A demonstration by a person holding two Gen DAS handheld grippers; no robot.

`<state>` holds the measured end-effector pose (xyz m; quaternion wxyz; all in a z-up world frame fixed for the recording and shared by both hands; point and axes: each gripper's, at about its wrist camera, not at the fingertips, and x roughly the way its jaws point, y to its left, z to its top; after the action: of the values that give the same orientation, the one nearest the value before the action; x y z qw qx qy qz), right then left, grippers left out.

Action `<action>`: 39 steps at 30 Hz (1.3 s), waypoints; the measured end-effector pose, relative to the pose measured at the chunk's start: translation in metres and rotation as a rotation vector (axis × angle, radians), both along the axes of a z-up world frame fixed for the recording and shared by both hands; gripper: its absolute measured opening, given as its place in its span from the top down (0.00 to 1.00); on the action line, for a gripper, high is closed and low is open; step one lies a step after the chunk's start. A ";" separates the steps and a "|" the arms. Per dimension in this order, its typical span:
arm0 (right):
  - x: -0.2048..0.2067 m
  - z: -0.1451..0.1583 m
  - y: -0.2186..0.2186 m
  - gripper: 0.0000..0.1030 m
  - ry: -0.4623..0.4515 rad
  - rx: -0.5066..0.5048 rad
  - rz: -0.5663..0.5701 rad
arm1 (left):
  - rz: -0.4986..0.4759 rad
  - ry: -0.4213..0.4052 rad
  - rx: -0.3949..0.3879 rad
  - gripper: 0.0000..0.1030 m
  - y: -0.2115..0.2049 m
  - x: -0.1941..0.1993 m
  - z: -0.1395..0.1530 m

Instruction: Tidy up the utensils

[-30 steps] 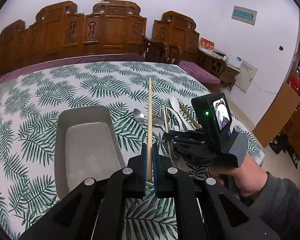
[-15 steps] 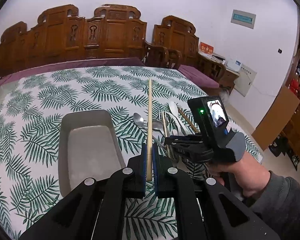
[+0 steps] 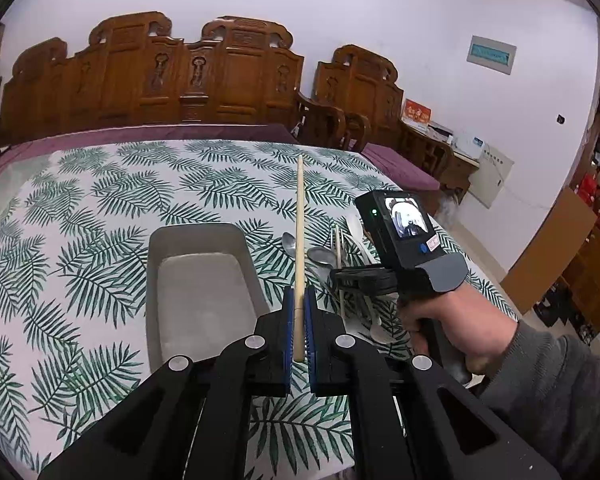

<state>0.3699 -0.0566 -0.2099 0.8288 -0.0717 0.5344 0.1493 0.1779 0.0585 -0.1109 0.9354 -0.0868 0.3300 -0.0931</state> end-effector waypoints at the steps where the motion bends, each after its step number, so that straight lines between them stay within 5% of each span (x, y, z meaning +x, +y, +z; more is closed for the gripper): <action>1: -0.001 0.001 -0.002 0.87 -0.005 0.003 -0.006 | 0.001 0.000 0.000 0.96 0.001 -0.001 0.000; 6: -0.009 0.010 -0.013 0.94 -0.034 0.035 -0.018 | 0.014 0.000 0.018 0.96 0.007 -0.002 -0.002; 21: -0.030 0.061 -0.024 0.94 -0.107 0.207 0.024 | 0.071 0.090 0.087 0.96 0.032 0.015 -0.035; 33: -0.052 0.085 0.007 0.94 -0.140 0.259 0.134 | 0.103 0.229 0.167 0.96 0.043 0.041 -0.064; 39: -0.068 0.092 0.034 0.94 -0.131 0.304 0.203 | 0.131 0.244 0.131 0.95 0.054 0.039 -0.069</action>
<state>0.3019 -0.0223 -0.1174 0.8438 -0.0087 0.4408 0.3060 0.2165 0.1122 -0.1794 0.8961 -0.0574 0.4401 0.0012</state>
